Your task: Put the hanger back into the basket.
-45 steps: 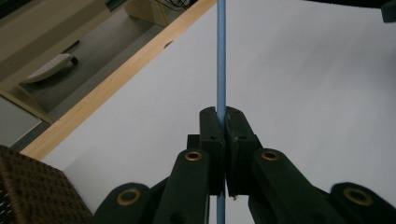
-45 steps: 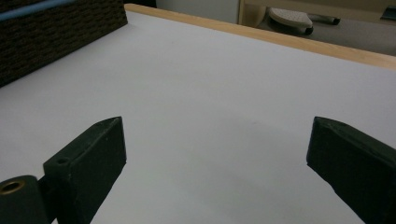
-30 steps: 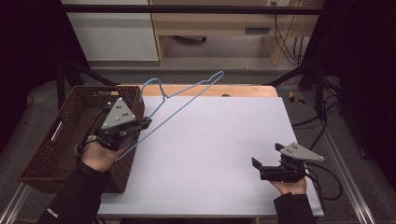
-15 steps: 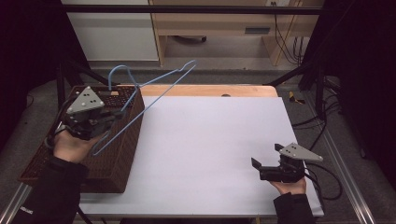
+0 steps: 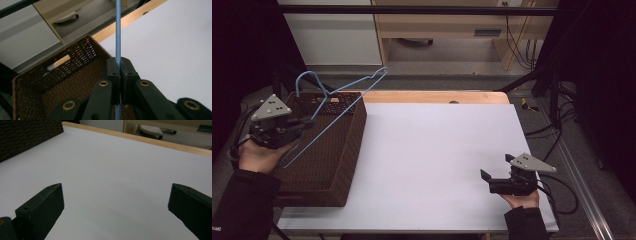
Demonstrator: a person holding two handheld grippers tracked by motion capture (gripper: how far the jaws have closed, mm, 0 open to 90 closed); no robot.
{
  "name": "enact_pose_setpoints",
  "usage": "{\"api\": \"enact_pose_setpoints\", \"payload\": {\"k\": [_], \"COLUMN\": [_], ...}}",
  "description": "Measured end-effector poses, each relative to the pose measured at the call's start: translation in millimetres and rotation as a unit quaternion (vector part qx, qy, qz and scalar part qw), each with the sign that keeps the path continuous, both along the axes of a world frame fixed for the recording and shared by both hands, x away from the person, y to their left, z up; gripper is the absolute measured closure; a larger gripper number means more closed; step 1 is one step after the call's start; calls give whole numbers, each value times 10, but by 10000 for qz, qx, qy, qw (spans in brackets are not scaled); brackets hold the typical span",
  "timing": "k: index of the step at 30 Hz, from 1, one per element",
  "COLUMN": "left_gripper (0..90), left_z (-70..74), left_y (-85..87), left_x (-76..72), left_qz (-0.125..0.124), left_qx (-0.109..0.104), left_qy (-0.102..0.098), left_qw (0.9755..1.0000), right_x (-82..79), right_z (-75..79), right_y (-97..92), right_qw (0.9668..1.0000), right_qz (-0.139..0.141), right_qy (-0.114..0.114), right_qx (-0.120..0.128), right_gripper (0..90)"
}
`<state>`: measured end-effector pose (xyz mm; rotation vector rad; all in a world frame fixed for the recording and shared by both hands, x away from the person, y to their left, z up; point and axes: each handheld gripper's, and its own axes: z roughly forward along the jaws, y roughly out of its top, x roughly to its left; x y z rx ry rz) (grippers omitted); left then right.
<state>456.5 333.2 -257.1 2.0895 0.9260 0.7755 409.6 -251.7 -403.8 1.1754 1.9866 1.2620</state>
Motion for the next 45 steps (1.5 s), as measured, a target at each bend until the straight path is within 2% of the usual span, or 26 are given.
{"api": "enact_pose_setpoints", "payload": {"k": [3, 5, 6, 7, 14, 19, 22, 26, 29, 33, 35, 41, 44, 45], "left_gripper": [870, 870, 870, 869, 869, 869, 869, 869, 869, 869, 869, 866, 863, 862], "left_z": [-71, -109, -125, -144, -266, -403, -455, -552, -635, -772, -845, -1037, -1100, -1106], "left_y": [124, 200, 235, 263, 452, 609, 646, 713, 724, 674, 641, 565, 535, 535], "left_x": [28, 33, 36, 22, 3, -6, -2, 20, 39, 75, 102, 182, 202, 202], "left_qz": [147, 145, 184, 232, 327, 425, 495, 579, 618, 641, 654, 678, 697, 708], "left_qx": [-72, -16, 80, 118, 266, 351, 416, 446, 434, 542, 637, 709, 757, 735], "left_qy": [-23, 9, -41, 25, 155, 250, 262, 398, 476, 616, 715, 1024, 1204, 1215], "left_qw": [9999, 9999, 9998, 9997, 9990, 9982, 9976, 9965, 9960, 9946, 9933, 9899, 9874, 9873], "right_x": [1, 3, 3, 3, 3, 4, 7, 12, 12, 15, 15, 13, 12, 12], "right_z": [-2, -3, -3, -2, -5, -7, -10, -18, -18, -22, -24, -22, -21, -21], "right_y": [-1, -1, -1, -2, 1, 3, 8, 11, 11, 8, 13, 4, 6, 5], "right_qw": [10000, 10000, 10000, 10000, 10000, 10000, 10000, 10000, 10000, 10000, 10000, 10000, 10000, 10000], "right_qz": [5, 1, 1, 4, 4, 5, -2, 23, 21, 20, 2, 15, 15, 14], "right_qy": [-6, -8, -8, -5, 2, 4, 18, 16, 21, 28, 27, 26, 29, 29], "right_qx": [-14, -29, -29, -28, -43, -40, -43, -65, -59, -80, -77, -79, -78, -73], "right_gripper": [10, 10, 10, 10, 12, 12, 12, 12, 12, 12, 12, 12, 12, 12]}}
